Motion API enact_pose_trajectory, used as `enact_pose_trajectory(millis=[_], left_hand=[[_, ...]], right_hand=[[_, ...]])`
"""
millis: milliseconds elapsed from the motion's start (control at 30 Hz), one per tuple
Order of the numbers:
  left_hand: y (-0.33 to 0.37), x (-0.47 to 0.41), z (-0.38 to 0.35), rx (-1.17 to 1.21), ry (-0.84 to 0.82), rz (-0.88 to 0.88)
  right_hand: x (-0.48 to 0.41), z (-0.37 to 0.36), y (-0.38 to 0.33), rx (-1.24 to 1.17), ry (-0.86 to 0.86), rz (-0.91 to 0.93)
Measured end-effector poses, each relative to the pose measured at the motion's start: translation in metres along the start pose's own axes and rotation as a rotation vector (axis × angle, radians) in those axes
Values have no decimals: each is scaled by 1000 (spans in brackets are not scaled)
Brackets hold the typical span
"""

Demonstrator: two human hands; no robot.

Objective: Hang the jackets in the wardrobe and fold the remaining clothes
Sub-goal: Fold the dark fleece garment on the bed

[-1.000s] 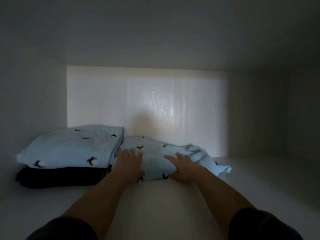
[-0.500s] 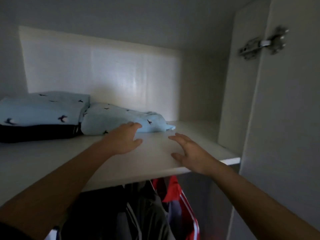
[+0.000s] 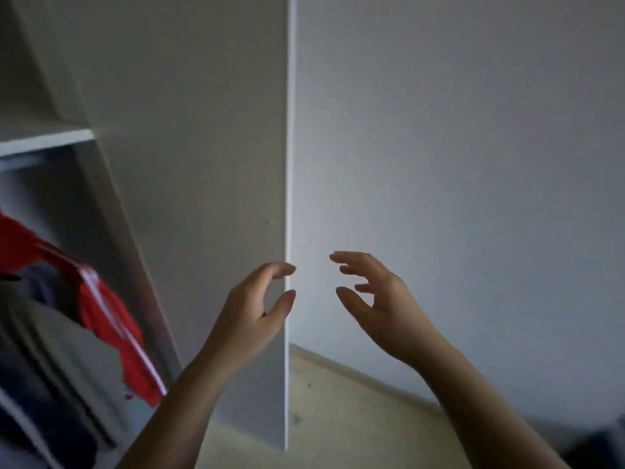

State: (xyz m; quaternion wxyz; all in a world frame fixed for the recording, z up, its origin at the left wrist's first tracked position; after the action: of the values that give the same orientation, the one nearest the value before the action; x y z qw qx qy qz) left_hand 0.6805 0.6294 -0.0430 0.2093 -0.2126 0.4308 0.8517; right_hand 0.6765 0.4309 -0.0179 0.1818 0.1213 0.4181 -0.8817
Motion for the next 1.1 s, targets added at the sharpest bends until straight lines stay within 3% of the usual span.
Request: enact_pose_trajectory(millis=[133,267,433,867,1100], left_hand=[[71,-13,-121,290,-126,7],[147,-22,-230,400,-386,-146],[224,-32,-356,499,-559,-273],[427,-100,-683,722,-887,-448],[516,-69,-832,746,-1059,-451]], right_hand=[[78,98,63,84,235,-227],[153,177,112,130,436,-412],[233,265,172,188,633,-590],[345,514,359,145,1042,-879],[450,602,439,146,1124,-1030]])
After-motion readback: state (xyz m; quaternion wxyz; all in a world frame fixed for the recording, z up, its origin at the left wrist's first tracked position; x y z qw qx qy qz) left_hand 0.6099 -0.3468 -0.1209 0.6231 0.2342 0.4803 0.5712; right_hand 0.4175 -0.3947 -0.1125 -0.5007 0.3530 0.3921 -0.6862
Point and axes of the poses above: each hand's wrist, its own x-axis away from the middle knuckle, its own z-axis out of the back of the hand, y = z × x, the point moved 3 cm from there along -x, towards the middle knuckle, and after that the axes turned 5 degrees about -z, right-handed, at the moved point
